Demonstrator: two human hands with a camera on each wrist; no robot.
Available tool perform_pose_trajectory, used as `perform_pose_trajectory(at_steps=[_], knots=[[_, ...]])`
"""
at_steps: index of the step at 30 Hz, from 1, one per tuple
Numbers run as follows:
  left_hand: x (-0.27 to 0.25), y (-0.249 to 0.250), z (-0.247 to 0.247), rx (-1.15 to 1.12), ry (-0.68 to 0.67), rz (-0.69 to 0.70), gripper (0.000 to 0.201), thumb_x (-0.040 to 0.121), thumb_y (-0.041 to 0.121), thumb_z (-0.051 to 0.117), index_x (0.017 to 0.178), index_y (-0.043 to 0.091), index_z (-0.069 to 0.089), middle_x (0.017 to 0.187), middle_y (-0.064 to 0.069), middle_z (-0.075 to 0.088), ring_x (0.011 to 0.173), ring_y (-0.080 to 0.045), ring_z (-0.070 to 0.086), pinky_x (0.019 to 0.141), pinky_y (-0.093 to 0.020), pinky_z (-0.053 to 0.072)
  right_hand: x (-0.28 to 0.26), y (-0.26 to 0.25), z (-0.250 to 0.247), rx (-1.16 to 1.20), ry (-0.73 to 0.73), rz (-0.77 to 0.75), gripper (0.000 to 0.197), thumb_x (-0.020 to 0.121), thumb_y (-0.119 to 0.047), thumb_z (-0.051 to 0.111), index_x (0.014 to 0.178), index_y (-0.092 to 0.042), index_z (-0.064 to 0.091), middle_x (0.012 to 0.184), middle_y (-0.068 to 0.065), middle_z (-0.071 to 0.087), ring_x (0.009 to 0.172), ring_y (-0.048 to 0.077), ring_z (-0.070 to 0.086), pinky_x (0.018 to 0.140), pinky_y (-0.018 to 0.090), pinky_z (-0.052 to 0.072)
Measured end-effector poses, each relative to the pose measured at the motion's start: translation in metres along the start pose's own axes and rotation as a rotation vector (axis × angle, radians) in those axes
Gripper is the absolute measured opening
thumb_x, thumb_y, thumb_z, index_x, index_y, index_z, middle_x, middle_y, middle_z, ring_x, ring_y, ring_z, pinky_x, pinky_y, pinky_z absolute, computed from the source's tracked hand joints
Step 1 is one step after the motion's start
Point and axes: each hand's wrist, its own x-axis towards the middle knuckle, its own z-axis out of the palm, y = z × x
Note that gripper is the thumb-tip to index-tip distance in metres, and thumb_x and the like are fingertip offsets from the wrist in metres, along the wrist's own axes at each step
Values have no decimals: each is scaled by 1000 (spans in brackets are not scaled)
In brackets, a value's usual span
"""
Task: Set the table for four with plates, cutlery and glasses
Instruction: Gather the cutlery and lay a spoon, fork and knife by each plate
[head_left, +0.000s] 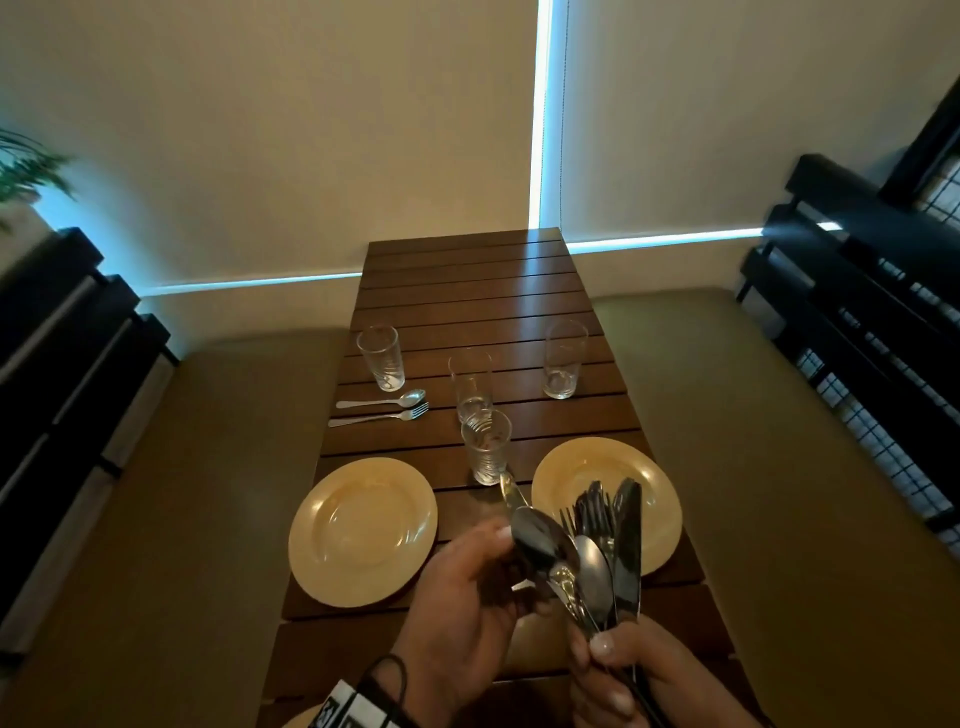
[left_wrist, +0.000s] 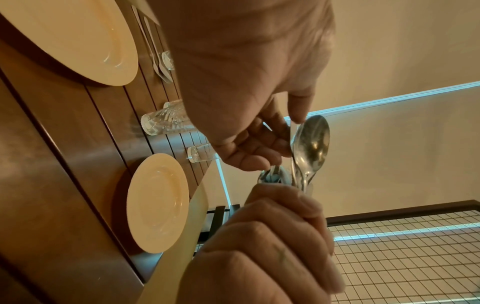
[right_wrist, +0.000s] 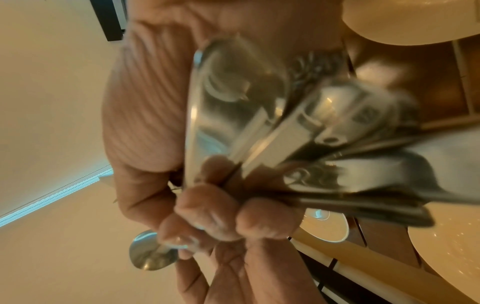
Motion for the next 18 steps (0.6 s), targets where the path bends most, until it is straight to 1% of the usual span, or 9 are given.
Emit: perform_pose_trajectory(at_steps=[4,7,9,10,12,14,15,17,18], knots=[[5,5,-1,94,46,57,28,86,20,59,97,-3,72,88,-20,70,68,-22,62,58,-32,49,4,0,-1,-22,11,-17,12,98,-5,44,100,0,54,64,3,62,53,12,60,52,23,42],[12,15,-5,42,123,126,24,82,23,64,89,4,77,89,-21,72,81,-29,65,74,-41,49,8,-2,-1,-89,19,-20,13,99,-8,45,99,-1,55,64,2,62,52,10,60,51,21,43],[14,18,-8,-11,150,134,23,86,24,64,90,5,77,91,-21,73,86,-32,65,77,-45,48,11,-2,-2,-115,33,-1,12,98,-10,47,99,-1,56,63,2,61,51,10,58,50,22,40],[15,17,-10,8,140,110,24,90,23,62,93,4,77,93,-21,73,85,-30,66,76,-44,49,12,-2,-3,-110,28,10,12,99,-10,47,99,-1,55,63,1,61,52,10,58,51,22,41],[12,11,-11,65,41,11,23,95,19,58,95,4,76,94,-20,73,80,-26,67,69,-39,51,14,-3,-3,-106,23,5,12,99,-9,46,99,-2,56,64,0,61,54,9,59,53,20,43],[9,8,-14,99,-35,-41,20,93,16,61,92,4,77,94,-21,72,77,-24,65,66,-37,51,16,-2,-3,-124,40,20,12,98,-11,49,98,-3,58,64,-2,61,54,8,58,55,20,42],[9,10,-15,107,-30,-40,19,91,16,63,90,3,77,94,-22,73,77,-25,66,67,-37,52,17,-1,-4,-141,65,32,12,97,-13,52,97,-4,60,63,-3,60,54,7,57,55,19,41],[18,16,-24,63,73,3,23,90,21,61,89,2,75,91,-23,72,78,-28,70,73,-42,55,22,1,-6,-168,83,54,12,95,-15,56,94,-3,55,62,-4,58,53,7,56,56,19,41],[29,23,-35,-31,148,26,26,95,24,58,91,2,71,88,-22,72,77,-29,72,74,-46,56,25,2,-8,-166,74,59,11,95,-14,55,93,-4,53,62,-5,58,54,6,56,57,18,41]])
